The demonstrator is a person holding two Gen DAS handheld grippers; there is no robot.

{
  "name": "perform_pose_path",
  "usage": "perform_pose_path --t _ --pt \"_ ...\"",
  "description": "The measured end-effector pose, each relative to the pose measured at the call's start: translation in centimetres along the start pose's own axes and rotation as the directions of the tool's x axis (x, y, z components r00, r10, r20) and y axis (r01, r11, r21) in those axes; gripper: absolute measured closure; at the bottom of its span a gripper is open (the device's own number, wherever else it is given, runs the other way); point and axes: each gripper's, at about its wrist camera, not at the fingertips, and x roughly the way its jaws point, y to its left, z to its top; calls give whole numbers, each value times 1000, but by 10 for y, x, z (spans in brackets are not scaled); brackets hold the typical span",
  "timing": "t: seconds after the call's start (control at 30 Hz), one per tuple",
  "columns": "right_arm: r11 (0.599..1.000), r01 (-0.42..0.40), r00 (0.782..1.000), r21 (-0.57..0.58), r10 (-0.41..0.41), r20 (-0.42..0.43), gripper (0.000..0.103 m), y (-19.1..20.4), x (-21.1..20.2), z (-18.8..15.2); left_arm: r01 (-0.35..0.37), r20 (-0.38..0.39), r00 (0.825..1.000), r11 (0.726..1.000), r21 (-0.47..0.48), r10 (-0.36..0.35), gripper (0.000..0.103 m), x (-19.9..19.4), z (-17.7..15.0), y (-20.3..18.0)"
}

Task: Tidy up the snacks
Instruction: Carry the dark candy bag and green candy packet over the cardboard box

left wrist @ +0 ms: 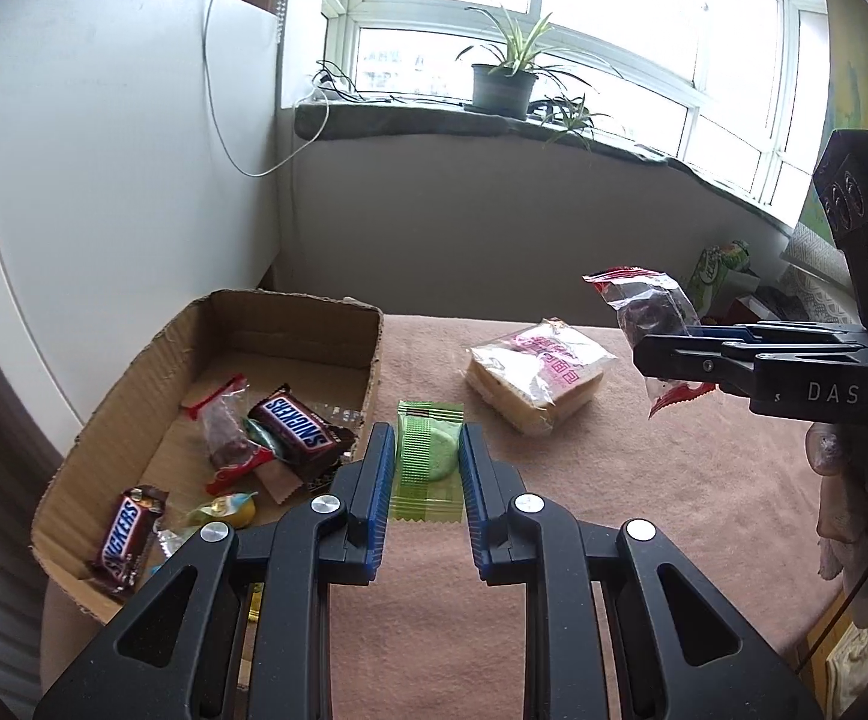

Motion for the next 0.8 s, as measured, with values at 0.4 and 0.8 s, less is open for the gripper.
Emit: perform_pose_path --t 0.4,0.8 --pt "992 -81 997 -99 80 -14 62 66 34 35 -76 15 997 995 -64 78 83 -15 -3 49" --pt "980 -136 990 -147 128 -59 62 114 84 59 -133 -1 991 984 -122 134 83 -12 -10 89"
